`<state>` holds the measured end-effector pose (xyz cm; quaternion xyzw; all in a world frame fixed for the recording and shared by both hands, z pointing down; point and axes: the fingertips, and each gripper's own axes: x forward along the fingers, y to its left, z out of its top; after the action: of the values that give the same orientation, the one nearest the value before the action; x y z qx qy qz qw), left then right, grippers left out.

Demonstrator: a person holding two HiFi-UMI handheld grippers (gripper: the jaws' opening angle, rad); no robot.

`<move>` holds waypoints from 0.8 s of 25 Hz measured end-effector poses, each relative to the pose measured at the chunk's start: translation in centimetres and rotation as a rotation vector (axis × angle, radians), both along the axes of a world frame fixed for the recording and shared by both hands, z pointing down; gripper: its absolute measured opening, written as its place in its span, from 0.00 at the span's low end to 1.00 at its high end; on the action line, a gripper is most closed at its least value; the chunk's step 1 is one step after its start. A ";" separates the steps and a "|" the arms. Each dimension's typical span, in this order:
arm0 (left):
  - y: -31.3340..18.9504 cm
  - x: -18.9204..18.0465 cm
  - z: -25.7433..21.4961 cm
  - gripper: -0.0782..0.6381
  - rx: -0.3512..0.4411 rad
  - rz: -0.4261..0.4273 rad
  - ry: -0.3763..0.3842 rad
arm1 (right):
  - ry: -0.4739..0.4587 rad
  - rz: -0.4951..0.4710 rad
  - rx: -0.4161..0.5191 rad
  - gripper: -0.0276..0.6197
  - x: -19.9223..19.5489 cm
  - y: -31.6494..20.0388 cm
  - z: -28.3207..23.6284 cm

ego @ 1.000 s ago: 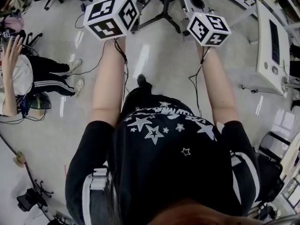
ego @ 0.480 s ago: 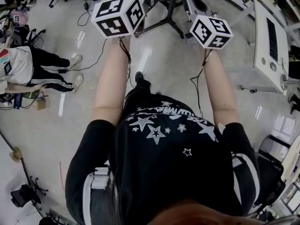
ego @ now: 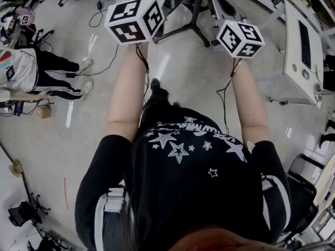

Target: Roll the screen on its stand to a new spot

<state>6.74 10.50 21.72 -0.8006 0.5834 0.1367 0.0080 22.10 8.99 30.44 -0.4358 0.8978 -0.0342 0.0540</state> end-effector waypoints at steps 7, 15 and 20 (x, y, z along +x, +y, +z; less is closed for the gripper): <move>0.5 0.8 -0.4 0.37 -0.010 -0.006 -0.008 | -0.006 -0.013 -0.020 0.05 0.6 1.0 0.6; 1.6 1.2 -0.5 0.37 -0.001 0.025 -0.055 | -0.015 0.007 -0.013 0.05 0.8 2.0 0.5; 3.3 0.2 -0.2 0.37 -0.002 0.041 -0.060 | -0.024 0.028 -0.025 0.05 0.0 4.0 0.6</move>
<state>6.89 13.82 21.47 -0.8161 0.5666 0.1122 0.0221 22.11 12.94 31.00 -0.4487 0.8903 -0.0499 0.0598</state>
